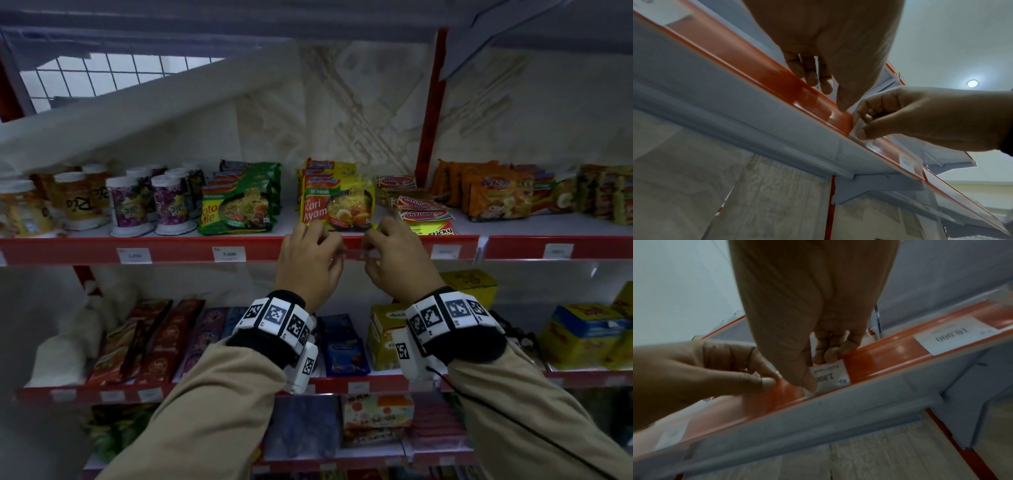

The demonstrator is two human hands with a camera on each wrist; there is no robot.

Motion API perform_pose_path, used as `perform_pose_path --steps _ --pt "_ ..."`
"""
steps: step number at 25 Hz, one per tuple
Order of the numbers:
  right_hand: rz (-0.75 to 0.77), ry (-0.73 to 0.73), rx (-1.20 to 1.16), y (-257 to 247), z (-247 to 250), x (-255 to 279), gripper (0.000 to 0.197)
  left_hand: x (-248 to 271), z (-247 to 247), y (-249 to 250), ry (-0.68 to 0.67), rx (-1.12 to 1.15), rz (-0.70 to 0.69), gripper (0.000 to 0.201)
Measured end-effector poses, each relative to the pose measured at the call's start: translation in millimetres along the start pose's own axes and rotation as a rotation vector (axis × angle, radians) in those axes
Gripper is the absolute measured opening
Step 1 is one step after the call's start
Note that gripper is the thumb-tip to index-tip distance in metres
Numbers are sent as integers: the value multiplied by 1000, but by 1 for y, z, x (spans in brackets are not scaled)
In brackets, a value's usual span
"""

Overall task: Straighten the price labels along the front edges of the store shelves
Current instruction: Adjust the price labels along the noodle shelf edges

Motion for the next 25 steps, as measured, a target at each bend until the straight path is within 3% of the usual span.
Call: perform_pose_path --steps 3,5,10,13,16,21,25 --pt "-86 21 -247 5 7 -7 7 1 -4 -2 21 51 43 13" --pt "-190 67 -472 8 10 -10 15 0 -5 -4 21 102 89 15" --pt "-451 299 -909 -1 9 -8 21 1 -4 -7 14 190 166 31" --pt "-485 287 -1086 -12 5 -11 25 -2 -3 -8 11 215 200 42" --pt "-412 235 -1059 -22 3 -8 21 -2 -3 -10 45 235 194 28" --pt "-124 174 -515 -9 15 -14 7 -1 -2 -12 19 182 153 19" --pt "-317 252 -740 3 10 -18 8 -1 6 -12 -22 208 163 21"
Point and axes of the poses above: each hand's wrist, its own x-axis away from the middle knuckle, its own z-axis out of the back of the hand, y = z × x, the point moved 2 cm from there along -x, towards the middle knuckle, and after that the axes turned 9 degrees about y, right-handed, at the moved point
